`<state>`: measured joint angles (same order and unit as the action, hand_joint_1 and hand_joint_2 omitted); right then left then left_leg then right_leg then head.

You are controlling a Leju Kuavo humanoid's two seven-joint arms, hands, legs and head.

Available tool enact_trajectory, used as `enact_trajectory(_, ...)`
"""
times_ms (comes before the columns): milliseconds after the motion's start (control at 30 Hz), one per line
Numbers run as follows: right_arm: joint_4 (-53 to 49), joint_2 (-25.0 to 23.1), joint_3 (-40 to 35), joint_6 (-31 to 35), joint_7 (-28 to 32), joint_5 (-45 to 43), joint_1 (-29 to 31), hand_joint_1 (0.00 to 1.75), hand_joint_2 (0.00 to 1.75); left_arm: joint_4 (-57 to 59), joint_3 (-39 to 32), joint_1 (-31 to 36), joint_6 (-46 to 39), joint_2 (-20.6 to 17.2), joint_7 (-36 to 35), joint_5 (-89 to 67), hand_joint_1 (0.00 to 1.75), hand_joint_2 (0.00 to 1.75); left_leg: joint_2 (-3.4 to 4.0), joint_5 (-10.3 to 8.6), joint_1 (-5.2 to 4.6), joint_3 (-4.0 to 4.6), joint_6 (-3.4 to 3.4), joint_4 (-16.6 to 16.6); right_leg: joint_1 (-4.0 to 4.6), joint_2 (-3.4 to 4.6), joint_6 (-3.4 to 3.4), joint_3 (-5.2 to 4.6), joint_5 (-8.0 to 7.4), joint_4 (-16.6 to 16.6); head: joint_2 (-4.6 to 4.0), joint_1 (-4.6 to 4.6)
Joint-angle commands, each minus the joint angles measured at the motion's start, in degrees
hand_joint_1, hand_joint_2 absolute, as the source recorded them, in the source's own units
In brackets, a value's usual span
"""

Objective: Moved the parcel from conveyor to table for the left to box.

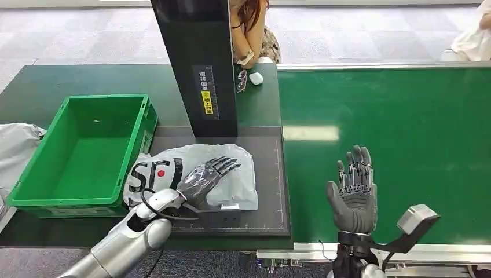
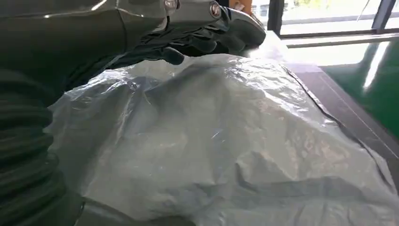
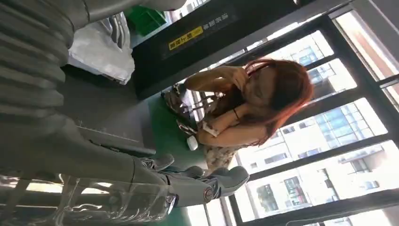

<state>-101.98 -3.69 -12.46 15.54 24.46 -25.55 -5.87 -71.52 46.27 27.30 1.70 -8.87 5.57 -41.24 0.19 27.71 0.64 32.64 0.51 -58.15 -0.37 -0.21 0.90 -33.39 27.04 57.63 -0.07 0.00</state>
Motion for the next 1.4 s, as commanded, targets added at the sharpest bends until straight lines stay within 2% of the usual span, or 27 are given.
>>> enact_trajectory(33, -0.4, -0.26, 2.36, -0.35, 0.3, -0.22, -0.87, 0.0, 1.75, 4.44, 5.35, 4.14, -0.25, -2.87, -0.38, 0.46, 0.0, 1.75, -0.06, -0.04, 0.01, -0.09, -0.01, 0.08, 0.01, -0.04, -0.02, 0.12, -0.02, -0.09, 0.0, 0.0)
enact_trajectory(167, -1.06, -0.09, 2.48, -0.49, 0.57, -0.3, -1.41, 0.0, 1.75, 3.04, 5.54, 4.21, -0.23, -4.03, -0.44, 0.87, 0.0, 1.75, -0.06, -0.02, 0.0, -0.09, -0.01, 0.06, 0.0, -0.04, -0.02, 0.11, 0.0, -0.06, 0.0, 0.0)
enact_trajectory(200, -1.14, -0.02, 2.44, -0.55, 0.62, -0.36, -1.35, 0.0, 1.75, 2.9, 5.49, 4.4, -0.17, -4.14, -0.38, 1.07, 0.09, 1.75, -0.05, -0.01, 0.0, -0.05, -0.01, 0.03, 0.0, -0.02, -0.02, 0.07, 0.0, -0.03, 0.0, 0.0)
enact_trajectory(233, -1.18, 0.01, 2.43, -0.54, 0.64, -0.37, -1.24, 0.0, 1.75, 2.78, 5.45, 4.56, -0.1, -4.16, -0.33, 1.23, 0.61, 1.75, -0.06, -0.02, 0.01, -0.13, -0.01, 0.08, 0.01, -0.03, -0.03, 0.15, -0.01, -0.09, 0.0, 0.0)
enact_trajectory(267, -1.2, 0.03, 2.39, -0.5, 0.65, -0.37, -1.1, 0.0, 1.75, 2.74, 5.43, 4.66, 0.01, -4.16, -0.28, 1.37, 1.73, 1.75, -0.06, -0.02, 0.01, -0.05, -0.01, 0.04, 0.01, -0.04, -0.02, 0.08, -0.01, -0.06, 0.0, 0.0)
enact_trajectory(667, -2.47, 0.46, 1.68, 0.45, 0.65, -0.25, -1.33, 0.0, 1.75, 4.35, 5.55, 6.11, 0.04, -3.83, 0.3, 1.3, 1.75, 1.75, -0.07, -0.03, 0.01, -0.07, -0.01, 0.05, 0.01, -0.04, -0.03, 0.1, -0.01, -0.06, 0.0, 0.02)
enact_trajectory(900, -3.59, 0.57, 2.2, 1.38, 1.32, 0.12, -2.64, 0.0, 1.75, 4.19, 0.08, 3.92, -8.74, -3.84, -0.17, -0.64, 1.75, 1.75, -0.05, -0.02, 0.0, -0.14, -0.02, 0.1, 0.0, -0.02, -0.03, 0.17, -0.01, -0.1, 0.0, 0.0)
enact_trajectory(933, -3.93, 0.31, 2.47, 1.83, 1.42, 0.19, -3.09, 0.0, 1.75, 2.76, -3.28, 2.32, -14.21, -3.33, -0.57, -1.3, 1.75, 1.75, -0.01, -0.01, 0.01, -0.12, -0.01, 0.08, 0.01, 0.01, -0.01, 0.13, -0.02, -0.08, 0.0, 0.02)
enact_trajectory(1000, -4.31, 0.22, 2.6, 2.1, 1.41, 0.23, -3.49, 0.0, 1.75, 0.8, -5.25, 1.42, -16.23, -3.81, -0.72, -1.49, 1.75, 1.75, -0.02, -0.02, 0.0, -0.1, -0.01, 0.08, 0.0, 0.01, -0.02, 0.11, -0.02, -0.07, 0.0, 0.02)
enact_trajectory(1067, -5.19, -0.11, 3.03, 2.99, 1.59, 0.56, -4.74, 0.0, 1.75, -5.63, -12.5, -2.79, -24.64, -3.26, 0.26, -2.23, 1.75, 1.75, 0.04, -0.01, 0.02, -0.13, -0.01, 0.09, 0.02, 0.07, -0.03, 0.13, -0.03, -0.09, 0.0, 0.0)
enact_trajectory(1233, -5.33, -0.72, 3.36, 3.79, 1.66, 0.75, -5.49, 0.0, 1.75, -16.93, -21.39, -8.53, -33.02, -3.27, 3.88, -1.43, 1.75, 1.75, 0.13, 0.03, 0.03, -0.04, -0.01, 0.03, 0.03, 0.16, -0.02, 0.03, 0.0, -0.02, 0.0, 0.02)
enact_trajectory(1300, -5.15, -0.7, 3.32, 4.19, 1.62, 0.68, -5.82, 0.0, 1.75, -22.24, -25.57, -11.76, -40.61, -2.99, 9.7, 3.52, 1.75, 1.75, 0.18, 0.04, 0.01, -0.12, -0.01, 0.09, 0.01, 0.21, -0.02, 0.06, 0.0, -0.05, 0.0, 0.0)
enact_trajectory(1400, -5.13, -0.79, 3.61, 4.87, 2.11, 0.24, -6.71, 0.0, 1.75, -30.62, -34.25, -17.97, -41.7, 0.17, 19.99, 10.47, 1.75, 1.75, 0.28, 0.05, 0.01, -0.1, -0.02, 0.09, 0.01, 0.33, -0.02, 0.02, -0.01, -0.06, 0.0, -0.02)
